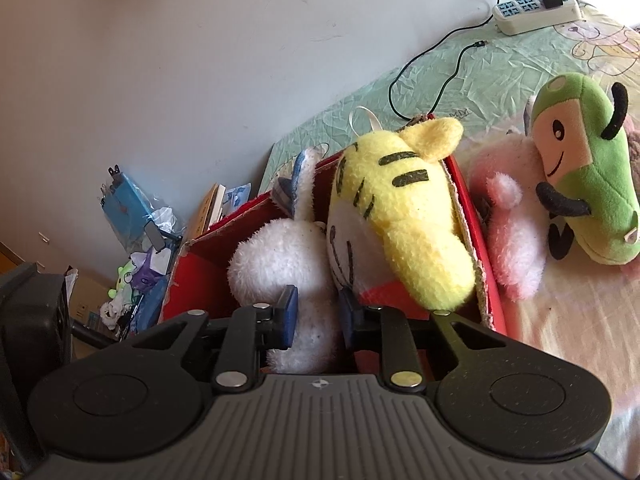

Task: Organize objects
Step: 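Lower the white bunny into the box beside the tiger, open right gripper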

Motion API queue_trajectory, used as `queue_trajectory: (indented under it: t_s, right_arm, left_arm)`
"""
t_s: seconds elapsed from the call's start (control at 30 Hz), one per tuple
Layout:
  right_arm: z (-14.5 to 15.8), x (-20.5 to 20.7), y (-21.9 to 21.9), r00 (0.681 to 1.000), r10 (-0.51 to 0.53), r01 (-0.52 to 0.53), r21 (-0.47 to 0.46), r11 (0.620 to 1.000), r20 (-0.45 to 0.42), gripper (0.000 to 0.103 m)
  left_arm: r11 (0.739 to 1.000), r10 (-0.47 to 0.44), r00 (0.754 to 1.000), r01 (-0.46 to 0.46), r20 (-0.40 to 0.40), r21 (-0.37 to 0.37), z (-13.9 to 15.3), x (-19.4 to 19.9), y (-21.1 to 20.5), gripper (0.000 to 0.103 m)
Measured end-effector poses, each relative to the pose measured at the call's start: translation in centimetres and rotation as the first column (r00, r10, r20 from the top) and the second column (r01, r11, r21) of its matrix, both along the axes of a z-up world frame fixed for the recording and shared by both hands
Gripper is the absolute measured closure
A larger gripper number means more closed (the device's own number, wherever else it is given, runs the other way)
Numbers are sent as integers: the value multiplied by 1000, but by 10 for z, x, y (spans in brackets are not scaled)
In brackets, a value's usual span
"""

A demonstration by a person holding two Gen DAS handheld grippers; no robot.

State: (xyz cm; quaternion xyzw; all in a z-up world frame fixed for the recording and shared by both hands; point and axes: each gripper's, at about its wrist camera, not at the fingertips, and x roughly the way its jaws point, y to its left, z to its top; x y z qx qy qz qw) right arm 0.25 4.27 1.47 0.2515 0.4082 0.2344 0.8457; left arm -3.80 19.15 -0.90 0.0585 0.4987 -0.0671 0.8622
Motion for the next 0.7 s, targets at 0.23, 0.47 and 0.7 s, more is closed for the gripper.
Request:
queue_trajectory:
  t_s: [0.23, 0.47, 0.7]
  right_arm:
    - [2, -6, -9, 1000, -21, 20, 17, 1000, 23, 81]
    - [6, -17, -15, 998, -42, 41, 18, 999, 55, 80]
    - [9, -26, -20, 996, -54, 53, 26, 998, 70, 79]
  left_arm:
    - [999, 27, 1000, -27, 1, 32, 1, 0, -3, 42]
    - [997, 53, 998, -54, 22, 53, 6, -5, -3, 33]
    - [995, 73, 997, -75, 33, 61, 8, -6, -2, 28]
